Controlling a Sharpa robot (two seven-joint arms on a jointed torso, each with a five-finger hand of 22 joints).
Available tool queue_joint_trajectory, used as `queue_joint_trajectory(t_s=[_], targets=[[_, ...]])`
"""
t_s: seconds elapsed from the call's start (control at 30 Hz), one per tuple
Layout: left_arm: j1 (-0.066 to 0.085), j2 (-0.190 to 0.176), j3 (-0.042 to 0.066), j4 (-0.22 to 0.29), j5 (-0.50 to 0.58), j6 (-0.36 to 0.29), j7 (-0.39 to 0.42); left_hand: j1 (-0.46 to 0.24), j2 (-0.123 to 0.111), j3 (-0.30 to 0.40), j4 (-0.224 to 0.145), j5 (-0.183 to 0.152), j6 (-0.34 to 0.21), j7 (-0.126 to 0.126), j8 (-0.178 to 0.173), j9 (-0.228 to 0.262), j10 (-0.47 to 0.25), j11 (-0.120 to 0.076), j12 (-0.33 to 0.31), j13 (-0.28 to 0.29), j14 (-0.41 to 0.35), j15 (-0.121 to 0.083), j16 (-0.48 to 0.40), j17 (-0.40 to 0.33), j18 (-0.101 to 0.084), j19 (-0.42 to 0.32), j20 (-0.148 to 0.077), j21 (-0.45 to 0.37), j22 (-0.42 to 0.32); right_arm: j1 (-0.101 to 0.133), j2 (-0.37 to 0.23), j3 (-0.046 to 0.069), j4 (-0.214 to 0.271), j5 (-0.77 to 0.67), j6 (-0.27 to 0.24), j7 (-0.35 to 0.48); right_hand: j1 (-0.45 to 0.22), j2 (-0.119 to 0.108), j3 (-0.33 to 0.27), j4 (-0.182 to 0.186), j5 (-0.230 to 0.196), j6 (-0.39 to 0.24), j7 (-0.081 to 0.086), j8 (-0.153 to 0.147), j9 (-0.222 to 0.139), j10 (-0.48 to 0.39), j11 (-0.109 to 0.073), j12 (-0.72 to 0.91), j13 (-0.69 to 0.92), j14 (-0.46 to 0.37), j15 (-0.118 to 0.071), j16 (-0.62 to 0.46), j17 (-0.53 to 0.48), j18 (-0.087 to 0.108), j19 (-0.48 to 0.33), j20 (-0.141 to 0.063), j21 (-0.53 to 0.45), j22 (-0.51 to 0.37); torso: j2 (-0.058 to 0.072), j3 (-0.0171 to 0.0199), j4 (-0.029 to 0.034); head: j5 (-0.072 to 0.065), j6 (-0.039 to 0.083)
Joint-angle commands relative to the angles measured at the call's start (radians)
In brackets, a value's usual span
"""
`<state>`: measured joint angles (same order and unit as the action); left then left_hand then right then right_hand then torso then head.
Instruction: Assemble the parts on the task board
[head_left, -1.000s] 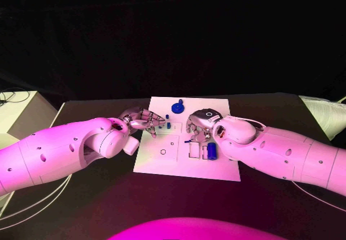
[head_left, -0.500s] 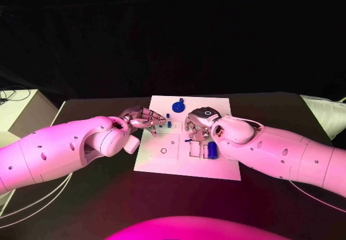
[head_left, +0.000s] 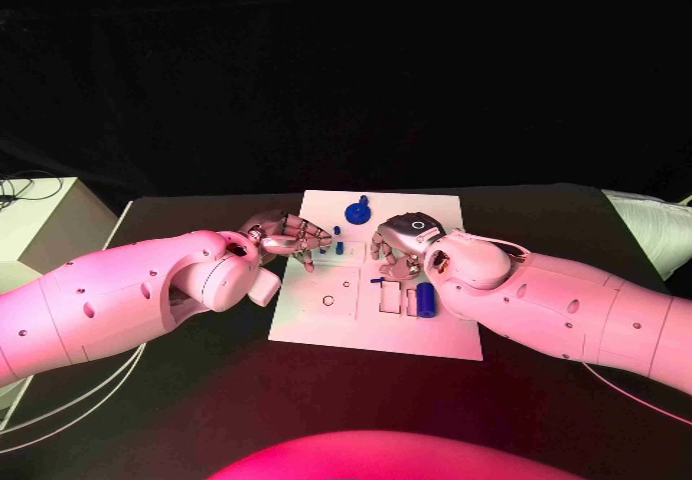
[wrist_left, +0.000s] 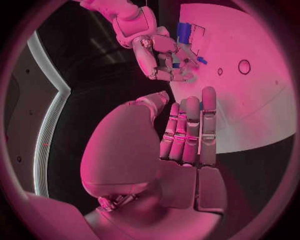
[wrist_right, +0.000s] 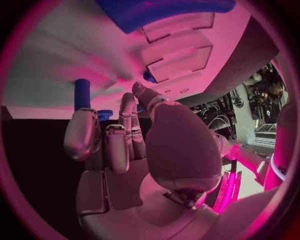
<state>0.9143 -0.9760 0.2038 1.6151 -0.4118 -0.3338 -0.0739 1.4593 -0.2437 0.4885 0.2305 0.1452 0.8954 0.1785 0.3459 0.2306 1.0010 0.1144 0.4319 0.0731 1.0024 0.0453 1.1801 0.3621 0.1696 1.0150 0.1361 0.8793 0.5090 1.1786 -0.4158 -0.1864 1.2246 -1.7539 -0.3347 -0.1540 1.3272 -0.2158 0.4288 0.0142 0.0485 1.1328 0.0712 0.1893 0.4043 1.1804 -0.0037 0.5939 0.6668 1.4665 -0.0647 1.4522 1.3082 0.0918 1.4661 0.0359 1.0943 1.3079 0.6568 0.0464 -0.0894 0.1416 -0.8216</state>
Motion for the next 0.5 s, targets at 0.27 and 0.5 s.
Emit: queue_joint_trajectory(t_s=[0.27, 0.5], targets=[[0.0, -0.002, 0.001, 0.003, 0.005, -0.002, 0.012, 0.008, 0.002, 0.006, -0.001, 0.001, 0.008, 0.001, -0.004, -0.001, 0.007, 0.0, -0.007, -0.001, 0.007, -0.003, -0.006, 0.001, 0.015, 0.007, -0.001, -0.004, -0.001, 0.003, -0.032, 0.0, 0.038, -0.048, 0.006, -0.013, 0.004, -0.009, -0.013, 0.007, 0.0, 0.003, 0.002, 0.005, -0.002, -0.01, 0.003, 0.011, 0.01, 0.056, -0.007, 0.005, 0.051, -0.019, 0.057, -0.009, 0.008, 0.136, 0.0, 0.0005, -0.0025, 0.004, -0.002], [0.0, -0.004, 0.001, 0.004, 0.005, -0.002, 0.012, 0.011, 0.003, 0.007, -0.002, 0.0, 0.009, 0.001, -0.004, -0.002, 0.009, 0.0, -0.009, -0.001, 0.007, -0.003, -0.007, 0.002, 0.015, 0.008, -0.001, -0.005, -0.002, 0.005, -0.04, 0.0, 0.05, -0.045, 0.059, 0.014, -0.01, -0.03, -0.04, 0.022, 0.0, -0.004, 0.003, 0.005, -0.004, -0.016, 0.003, 0.016, 0.021, 0.055, -0.006, 0.003, 0.047, -0.019, 0.056, -0.008, 0.001, 0.136, 0.001, 0.0011, -0.0011, 0.002, -0.002]])
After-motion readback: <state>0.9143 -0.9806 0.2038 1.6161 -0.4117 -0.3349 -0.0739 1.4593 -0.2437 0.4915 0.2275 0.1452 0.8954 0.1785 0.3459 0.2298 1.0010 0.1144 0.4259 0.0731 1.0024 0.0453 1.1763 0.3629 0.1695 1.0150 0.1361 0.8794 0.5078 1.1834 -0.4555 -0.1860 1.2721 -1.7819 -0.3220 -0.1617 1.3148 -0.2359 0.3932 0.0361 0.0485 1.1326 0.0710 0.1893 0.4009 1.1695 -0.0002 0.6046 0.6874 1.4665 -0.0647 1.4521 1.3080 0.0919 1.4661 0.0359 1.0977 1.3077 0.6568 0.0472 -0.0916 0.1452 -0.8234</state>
